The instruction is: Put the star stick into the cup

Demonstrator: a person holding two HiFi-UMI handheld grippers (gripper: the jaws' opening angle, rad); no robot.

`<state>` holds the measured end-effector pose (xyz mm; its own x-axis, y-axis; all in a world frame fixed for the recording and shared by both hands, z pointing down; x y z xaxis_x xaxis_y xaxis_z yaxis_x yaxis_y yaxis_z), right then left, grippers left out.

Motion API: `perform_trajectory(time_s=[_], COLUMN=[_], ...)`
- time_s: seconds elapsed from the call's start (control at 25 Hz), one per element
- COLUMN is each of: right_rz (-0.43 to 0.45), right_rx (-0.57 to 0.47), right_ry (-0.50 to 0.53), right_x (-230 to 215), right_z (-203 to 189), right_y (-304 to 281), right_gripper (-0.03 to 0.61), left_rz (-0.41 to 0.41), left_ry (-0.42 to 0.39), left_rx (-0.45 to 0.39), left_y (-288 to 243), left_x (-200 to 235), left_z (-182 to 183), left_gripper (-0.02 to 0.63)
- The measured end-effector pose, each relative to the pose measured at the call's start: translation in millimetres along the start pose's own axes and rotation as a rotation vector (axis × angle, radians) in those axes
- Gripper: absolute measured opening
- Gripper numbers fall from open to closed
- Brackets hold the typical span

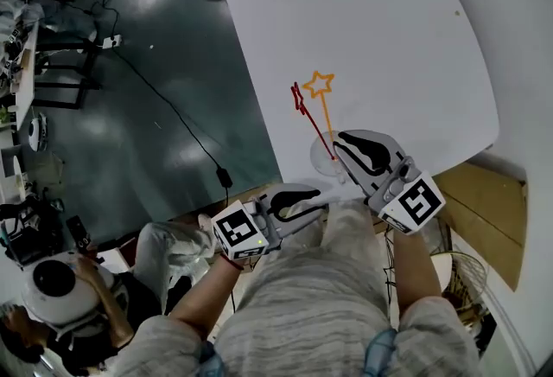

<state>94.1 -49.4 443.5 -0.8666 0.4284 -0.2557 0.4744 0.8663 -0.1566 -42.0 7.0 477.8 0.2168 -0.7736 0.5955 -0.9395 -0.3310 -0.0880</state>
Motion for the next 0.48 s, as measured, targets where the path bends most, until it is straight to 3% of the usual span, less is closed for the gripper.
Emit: perform_trajectory(time_s=[0.48], right_rz=[-0.017], right_rx=[-0.024], right_ry=[0.008], right_x=[7.0], right_z=[18.6], right_y=[15.4], right_gripper=[0.021], left_rz=[-0.018], left_ry=[-0.011], left_rx=[-0.013], left_y=[-8.5], left_x=[-4.8], left_z=[7.1], left_gripper=[0.12])
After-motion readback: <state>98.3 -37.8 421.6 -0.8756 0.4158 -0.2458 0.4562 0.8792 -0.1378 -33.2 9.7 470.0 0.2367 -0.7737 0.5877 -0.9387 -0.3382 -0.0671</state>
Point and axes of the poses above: the fingertips, and each gripper's own axes: y backward along the fingers, x to its left, z out of its top, the point moved 5 cm from there along y, backward along the fingers, and after that the axes turned 14 degrees about -z, right-handed, at the moved point
